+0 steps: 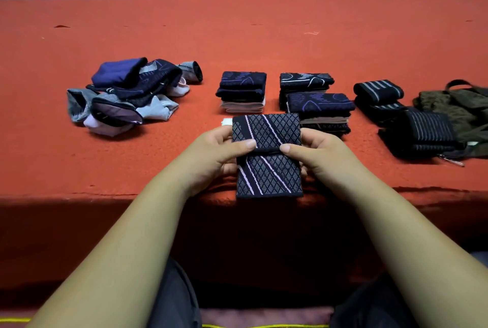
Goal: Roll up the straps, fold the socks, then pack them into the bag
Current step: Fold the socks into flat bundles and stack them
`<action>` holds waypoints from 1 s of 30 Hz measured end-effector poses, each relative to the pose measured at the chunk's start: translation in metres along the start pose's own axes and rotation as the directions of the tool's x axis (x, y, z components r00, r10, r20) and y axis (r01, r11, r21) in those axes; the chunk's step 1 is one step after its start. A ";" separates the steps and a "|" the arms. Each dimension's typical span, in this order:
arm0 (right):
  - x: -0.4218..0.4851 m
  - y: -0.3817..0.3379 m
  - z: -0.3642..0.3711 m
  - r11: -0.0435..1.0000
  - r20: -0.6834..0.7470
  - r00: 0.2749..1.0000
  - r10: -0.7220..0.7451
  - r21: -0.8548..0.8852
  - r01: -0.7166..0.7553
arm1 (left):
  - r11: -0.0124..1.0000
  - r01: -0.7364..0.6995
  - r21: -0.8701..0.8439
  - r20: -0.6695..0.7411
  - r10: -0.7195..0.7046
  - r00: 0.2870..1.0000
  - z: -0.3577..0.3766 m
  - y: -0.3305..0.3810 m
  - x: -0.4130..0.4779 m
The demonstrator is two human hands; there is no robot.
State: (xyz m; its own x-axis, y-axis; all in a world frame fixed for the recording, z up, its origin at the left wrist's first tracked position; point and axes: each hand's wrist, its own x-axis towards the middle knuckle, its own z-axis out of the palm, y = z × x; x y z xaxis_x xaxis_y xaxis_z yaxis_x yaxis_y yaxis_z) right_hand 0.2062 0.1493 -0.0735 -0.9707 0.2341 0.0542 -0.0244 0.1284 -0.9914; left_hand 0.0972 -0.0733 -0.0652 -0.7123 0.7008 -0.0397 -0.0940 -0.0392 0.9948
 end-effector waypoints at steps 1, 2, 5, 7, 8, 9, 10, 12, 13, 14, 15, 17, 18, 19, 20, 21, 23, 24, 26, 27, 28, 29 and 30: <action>-0.001 -0.001 0.001 1.000 0.003 1.000 -0.014 -0.004 0.014 | 1.000 -0.001 0.022 0.010 0.001 1.000 0.000 0.000 -0.001; -0.001 -0.001 0.001 1.000 0.013 1.000 -0.027 0.002 0.027 | 0.999 -0.008 0.035 0.009 0.008 1.000 -0.001 0.000 -0.001; -0.005 -0.004 0.005 0.998 0.042 0.998 -0.054 0.020 0.053 | 0.999 -0.047 0.008 0.006 0.047 0.999 0.000 0.000 -0.001; -0.007 -0.006 0.005 0.998 0.061 0.996 -0.063 -0.005 0.063 | 0.998 -0.068 -0.013 -0.007 0.068 0.998 0.001 -0.002 0.000; -0.007 -0.006 0.004 0.997 0.064 0.996 -0.064 -0.033 0.067 | 0.997 -0.077 -0.020 -0.010 0.077 0.997 0.000 -0.003 0.001; -0.008 -0.008 0.004 0.996 0.069 0.995 -0.067 -0.053 0.070 | 0.996 -0.084 -0.032 -0.010 0.083 0.996 0.000 -0.004 0.002; -0.010 -0.010 0.005 0.996 0.075 0.995 -0.071 -0.052 0.075 | 0.995 -0.089 -0.039 -0.015 0.089 0.996 -0.001 -0.005 0.003; -0.010 -0.011 0.005 0.997 0.066 0.996 -0.063 -0.032 0.066 | 0.994 -0.102 -0.048 -0.026 0.101 0.995 -0.001 -0.004 0.003; -0.010 -0.013 0.005 0.998 0.057 0.996 -0.062 -0.028 0.064 | 0.993 -0.106 -0.053 -0.034 0.105 0.994 -0.001 -0.004 0.003; -0.010 -0.013 0.005 0.997 0.056 0.996 -0.075 -0.026 0.076 | 0.992 -0.107 -0.060 -0.040 0.105 0.994 -0.002 -0.003 0.004; -0.011 -0.015 0.005 0.996 0.064 0.994 -0.085 -0.014 0.086 | 0.992 -0.102 -0.074 -0.047 0.098 0.994 -0.002 -0.003 0.005; -0.011 -0.019 0.007 0.995 0.101 0.991 -0.090 0.048 0.086 | 0.991 -0.084 -0.107 -0.053 0.079 0.995 -0.003 -0.005 0.008; -0.011 -0.021 0.007 0.994 0.115 0.991 -0.075 0.089 0.065 | 0.991 -0.072 -0.115 -0.057 0.066 0.996 -0.005 -0.005 0.010; -0.012 -0.024 0.009 0.991 0.120 0.992 -0.046 0.134 0.029 | 0.990 -0.060 -0.127 -0.054 0.054 0.997 -0.005 -0.005 0.010; -0.013 -0.026 0.011 0.984 0.118 0.993 -0.030 0.176 0.009 | 0.988 -0.047 -0.144 -0.050 0.040 0.998 -0.007 -0.006 0.011; -0.014 -0.027 0.011 0.981 0.117 0.993 -0.026 0.194 0.003 | 0.986 -0.026 -0.167 -0.041 0.020 0.999 -0.008 -0.006 0.010; -0.016 -0.030 0.010 0.979 0.112 0.994 -0.007 0.205 -0.016 | 0.980 0.022 -0.196 -0.024 -0.027 0.999 -0.011 -0.005 0.010; -0.013 -0.026 0.007 0.972 0.109 0.994 0.011 0.234 -0.036 | 0.979 0.043 -0.201 -0.019 -0.048 0.999 -0.013 -0.005 0.009; -0.014 -0.025 0.004 0.957 0.146 0.989 0.016 0.285 -0.058 | 0.976 0.093 -0.196 -0.029 -0.100 0.995 -0.015 -0.004 0.007; -0.013 -0.024 0.003 0.953 0.165 0.986 0.003 0.298 -0.052 | 0.974 0.120 -0.193 -0.031 -0.129 0.991 -0.014 -0.001 0.005; -0.013 -0.024 0.002 0.953 0.167 0.986 0.003 0.298 -0.053 | 0.971 0.142 -0.193 -0.025 -0.150 0.988 -0.013 0.000 0.004; -0.013 -0.024 0.001 0.957 0.162 0.987 0.012 0.284 -0.058 | 0.966 0.163 -0.200 -0.019 -0.170 0.985 -0.012 0.002 0.003; -0.013 -0.023 0.000 0.957 0.141 0.989 0.032 0.282 -0.071 | 0.959 0.179 -0.218 -0.020 -0.188 0.982 -0.011 0.003 0.003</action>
State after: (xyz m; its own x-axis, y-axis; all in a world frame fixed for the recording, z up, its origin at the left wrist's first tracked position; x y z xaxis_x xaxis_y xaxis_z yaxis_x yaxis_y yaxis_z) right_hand 0.2196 0.1430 -0.0513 -0.9950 0.0997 0.0053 -0.0218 -0.1653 -0.9860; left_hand 0.0868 -0.0792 -0.0631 -0.6955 0.6815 -0.2276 -0.3695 -0.0676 0.9268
